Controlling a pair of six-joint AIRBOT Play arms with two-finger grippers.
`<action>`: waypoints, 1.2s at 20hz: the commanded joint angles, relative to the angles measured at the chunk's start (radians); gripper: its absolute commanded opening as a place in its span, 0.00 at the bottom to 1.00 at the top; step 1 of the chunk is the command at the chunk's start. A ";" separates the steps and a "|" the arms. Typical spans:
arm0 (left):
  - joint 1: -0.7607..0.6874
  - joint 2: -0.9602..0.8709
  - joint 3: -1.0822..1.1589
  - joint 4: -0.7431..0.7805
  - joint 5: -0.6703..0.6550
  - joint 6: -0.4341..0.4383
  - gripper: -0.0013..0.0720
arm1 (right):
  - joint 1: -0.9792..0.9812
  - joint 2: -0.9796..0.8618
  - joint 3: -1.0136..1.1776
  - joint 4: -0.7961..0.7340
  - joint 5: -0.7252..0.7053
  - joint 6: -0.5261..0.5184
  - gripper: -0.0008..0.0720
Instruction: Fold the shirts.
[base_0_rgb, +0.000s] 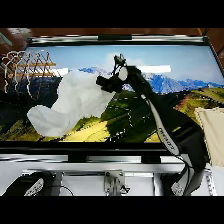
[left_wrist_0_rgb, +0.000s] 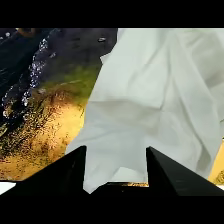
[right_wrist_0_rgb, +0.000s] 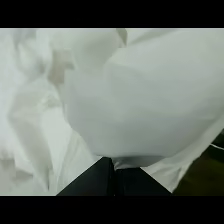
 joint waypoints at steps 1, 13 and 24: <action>-0.012 -0.001 0.001 -0.098 0.041 -0.011 0.63 | -0.023 0.180 0.000 -0.245 0.277 -0.069 0.11; -0.082 -0.156 -0.046 -0.218 0.078 -0.011 0.63 | -0.022 0.353 -0.316 -0.444 0.695 -0.079 0.11; -0.012 -0.041 0.066 -0.252 -0.048 0.095 0.68 | -0.023 0.627 -0.401 -0.566 0.682 -0.194 0.82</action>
